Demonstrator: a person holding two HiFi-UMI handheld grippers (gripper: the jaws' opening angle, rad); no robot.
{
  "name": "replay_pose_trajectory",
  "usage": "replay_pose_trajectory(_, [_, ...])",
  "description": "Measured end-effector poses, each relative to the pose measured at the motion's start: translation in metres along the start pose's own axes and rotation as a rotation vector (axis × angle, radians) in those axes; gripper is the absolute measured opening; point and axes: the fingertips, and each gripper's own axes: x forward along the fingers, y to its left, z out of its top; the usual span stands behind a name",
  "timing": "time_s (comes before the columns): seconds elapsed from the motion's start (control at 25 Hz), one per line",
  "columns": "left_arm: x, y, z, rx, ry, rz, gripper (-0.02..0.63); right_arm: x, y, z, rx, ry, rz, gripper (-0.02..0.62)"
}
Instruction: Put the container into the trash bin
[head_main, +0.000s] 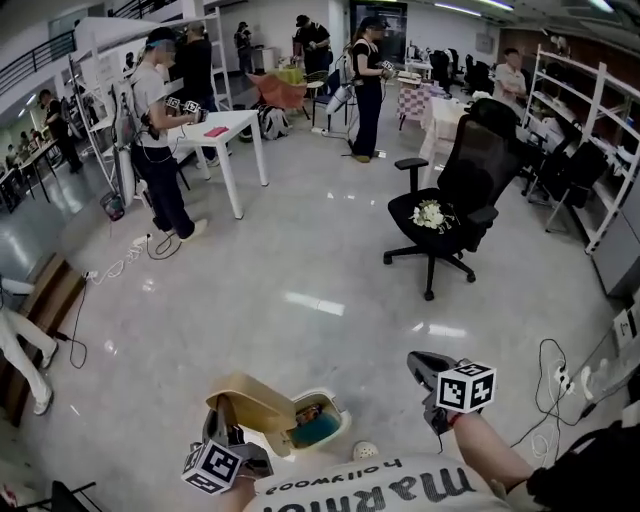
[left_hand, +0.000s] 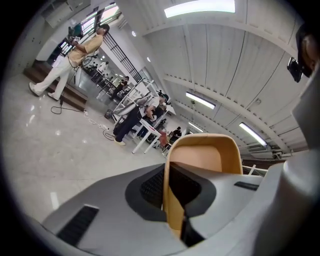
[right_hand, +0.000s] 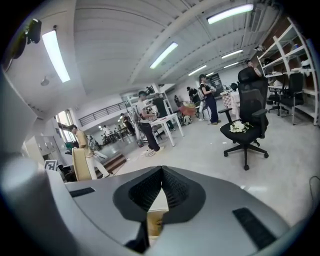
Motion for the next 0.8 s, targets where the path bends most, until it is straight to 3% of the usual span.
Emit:
replay_pose_trajectory(0.2, [0.024, -0.005, -0.026, 0.000, -0.021, 0.073, 0.000, 0.053, -0.020, 0.013, -0.048, 0.057, 0.109, 0.002])
replay_pose_trajectory(0.4, [0.039, -0.002, -0.051, -0.014, -0.030, 0.128, 0.002, 0.101, -0.022, 0.001, -0.123, 0.152, 0.200, 0.002])
replay_pose_trajectory(0.56, [0.055, 0.000, -0.070, 0.015, 0.012, 0.177, 0.002, 0.134, -0.022, -0.011, -0.117, 0.209, 0.272, 0.003])
replay_pose_trajectory(0.8, [0.060, 0.030, -0.115, 0.079, 0.147, 0.367, 0.001, 0.171, -0.007, -0.060, -0.057, 0.318, 0.357, 0.003])
